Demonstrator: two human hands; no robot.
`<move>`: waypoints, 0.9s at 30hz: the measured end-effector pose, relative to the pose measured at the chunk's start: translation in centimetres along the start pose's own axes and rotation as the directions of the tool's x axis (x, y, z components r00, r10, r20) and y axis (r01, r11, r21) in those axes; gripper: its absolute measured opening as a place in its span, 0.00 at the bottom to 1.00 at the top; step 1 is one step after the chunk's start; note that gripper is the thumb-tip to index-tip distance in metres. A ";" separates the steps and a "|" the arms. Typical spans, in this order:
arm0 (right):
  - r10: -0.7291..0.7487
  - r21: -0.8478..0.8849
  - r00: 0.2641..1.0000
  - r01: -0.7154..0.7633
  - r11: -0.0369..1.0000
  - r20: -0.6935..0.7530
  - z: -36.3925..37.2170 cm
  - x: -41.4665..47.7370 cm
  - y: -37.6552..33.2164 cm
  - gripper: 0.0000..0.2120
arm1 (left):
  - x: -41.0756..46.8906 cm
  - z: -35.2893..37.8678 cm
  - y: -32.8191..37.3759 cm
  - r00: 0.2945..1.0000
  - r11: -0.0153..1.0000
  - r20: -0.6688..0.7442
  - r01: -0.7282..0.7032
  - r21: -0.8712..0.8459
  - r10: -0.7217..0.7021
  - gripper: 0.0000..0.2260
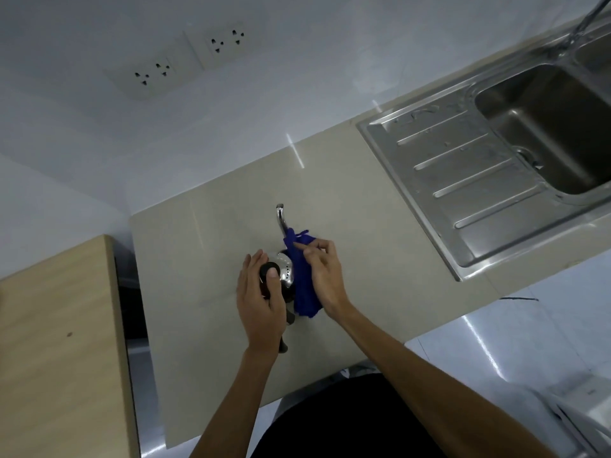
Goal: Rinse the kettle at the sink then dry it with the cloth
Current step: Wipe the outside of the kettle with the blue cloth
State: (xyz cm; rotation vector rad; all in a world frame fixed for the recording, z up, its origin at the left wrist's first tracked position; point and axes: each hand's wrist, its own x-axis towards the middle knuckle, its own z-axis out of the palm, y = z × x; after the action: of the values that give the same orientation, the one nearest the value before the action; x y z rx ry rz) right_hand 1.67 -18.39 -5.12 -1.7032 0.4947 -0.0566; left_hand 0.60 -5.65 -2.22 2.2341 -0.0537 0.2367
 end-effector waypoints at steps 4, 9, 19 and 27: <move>-0.050 0.047 0.999 0.049 0.998 0.008 0.9 0.9 -0.8 0.12 | 0.1 0.0 -0.1 1.000 1.000 0.003 -0.001 0.013 0.001 0.22; 0.122 0.025 0.989 -0.124 0.992 0.086 0.0 2.9 -1.2 0.12 | 0.1 0.0 0.1 1.000 1.000 -0.014 0.003 0.004 -0.003 0.23; 0.126 -0.034 0.985 -0.123 0.992 0.117 -0.7 2.4 -0.8 0.13 | 0.2 0.0 -0.5 1.000 0.995 -0.015 0.023 -0.099 -0.025 0.19; 0.164 -0.127 0.983 -0.153 0.980 0.079 -0.8 3.0 1.8 0.14 | 0.2 0.1 -0.7 0.999 0.988 -0.018 0.036 -0.153 -0.040 0.17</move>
State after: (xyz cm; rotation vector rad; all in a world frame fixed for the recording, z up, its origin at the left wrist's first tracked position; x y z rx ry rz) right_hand 3.60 -20.41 -7.39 -1.7699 0.5750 0.1678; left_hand 0.90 -5.27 -2.81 2.0778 -0.0172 0.2278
